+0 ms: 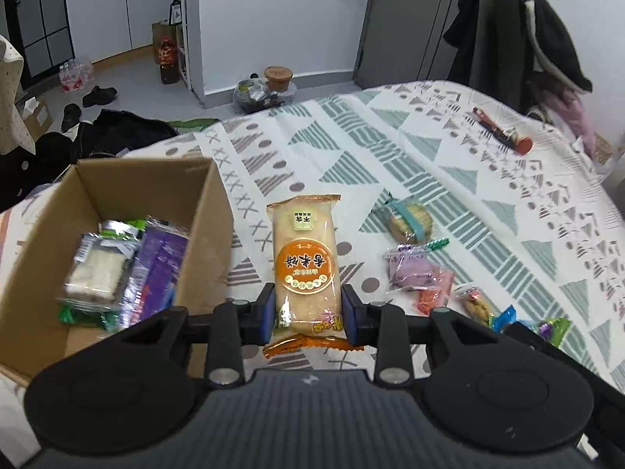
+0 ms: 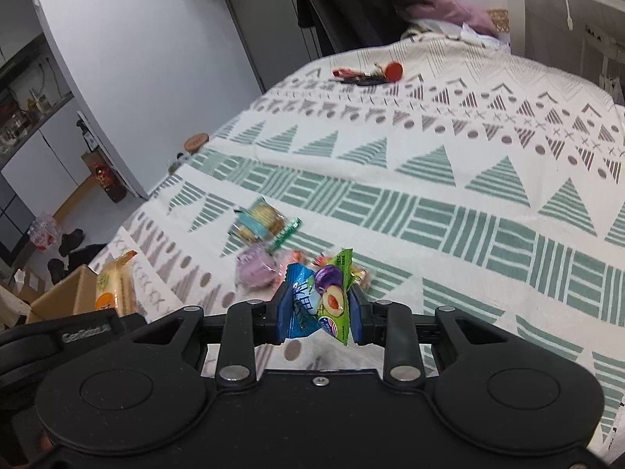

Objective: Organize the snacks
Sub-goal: 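Drop the bread packet into the box with the left tool while the right tool releases the candy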

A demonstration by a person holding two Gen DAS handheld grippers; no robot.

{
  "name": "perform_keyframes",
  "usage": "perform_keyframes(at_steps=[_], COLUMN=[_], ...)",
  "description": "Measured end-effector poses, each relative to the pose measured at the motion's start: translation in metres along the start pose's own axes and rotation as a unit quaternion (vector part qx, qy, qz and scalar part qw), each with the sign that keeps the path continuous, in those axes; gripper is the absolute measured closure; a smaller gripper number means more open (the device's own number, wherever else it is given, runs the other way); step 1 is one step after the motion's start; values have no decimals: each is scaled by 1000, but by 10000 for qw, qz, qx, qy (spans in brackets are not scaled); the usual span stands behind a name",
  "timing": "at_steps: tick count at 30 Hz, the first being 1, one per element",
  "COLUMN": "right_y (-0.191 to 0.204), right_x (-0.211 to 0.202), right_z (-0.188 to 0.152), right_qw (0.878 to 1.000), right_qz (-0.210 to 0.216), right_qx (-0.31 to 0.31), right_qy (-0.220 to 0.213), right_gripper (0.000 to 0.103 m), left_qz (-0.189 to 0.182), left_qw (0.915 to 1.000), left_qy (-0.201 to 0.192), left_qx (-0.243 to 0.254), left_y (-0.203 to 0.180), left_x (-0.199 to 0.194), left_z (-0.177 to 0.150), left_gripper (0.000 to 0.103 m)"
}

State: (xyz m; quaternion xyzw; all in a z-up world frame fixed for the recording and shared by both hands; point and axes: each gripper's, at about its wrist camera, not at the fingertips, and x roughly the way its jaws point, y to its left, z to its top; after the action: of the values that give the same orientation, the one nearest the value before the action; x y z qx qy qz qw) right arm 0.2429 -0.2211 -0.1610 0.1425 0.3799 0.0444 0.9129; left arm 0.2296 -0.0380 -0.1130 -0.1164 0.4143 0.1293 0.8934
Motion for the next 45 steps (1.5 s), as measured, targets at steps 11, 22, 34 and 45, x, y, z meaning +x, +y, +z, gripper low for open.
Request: perform_keyframes(at_steps=[11, 22, 34, 45], right_y=[25, 70, 130, 179], right_x=[-31, -53, -72, -77], right_z=[5, 1, -11, -31], right_qw=[9988, 9959, 9901, 9846], right_qz=[165, 581, 1011, 1272], right_qx=[-206, -474, -821, -1140], right_qy=[-423, -513, -523, -373], right_gripper=[75, 75, 75, 75], left_qz=[-307, -326, -265, -437], left_qw=[9993, 9984, 9982, 9960], left_qy=[-152, -289, -260, -20], left_qx=[-169, -353, -481, -784], left_y=[40, 93, 143, 183], left_x=[-46, -83, -106, -98], left_z=[10, 25, 31, 20], left_gripper=[70, 70, 70, 70])
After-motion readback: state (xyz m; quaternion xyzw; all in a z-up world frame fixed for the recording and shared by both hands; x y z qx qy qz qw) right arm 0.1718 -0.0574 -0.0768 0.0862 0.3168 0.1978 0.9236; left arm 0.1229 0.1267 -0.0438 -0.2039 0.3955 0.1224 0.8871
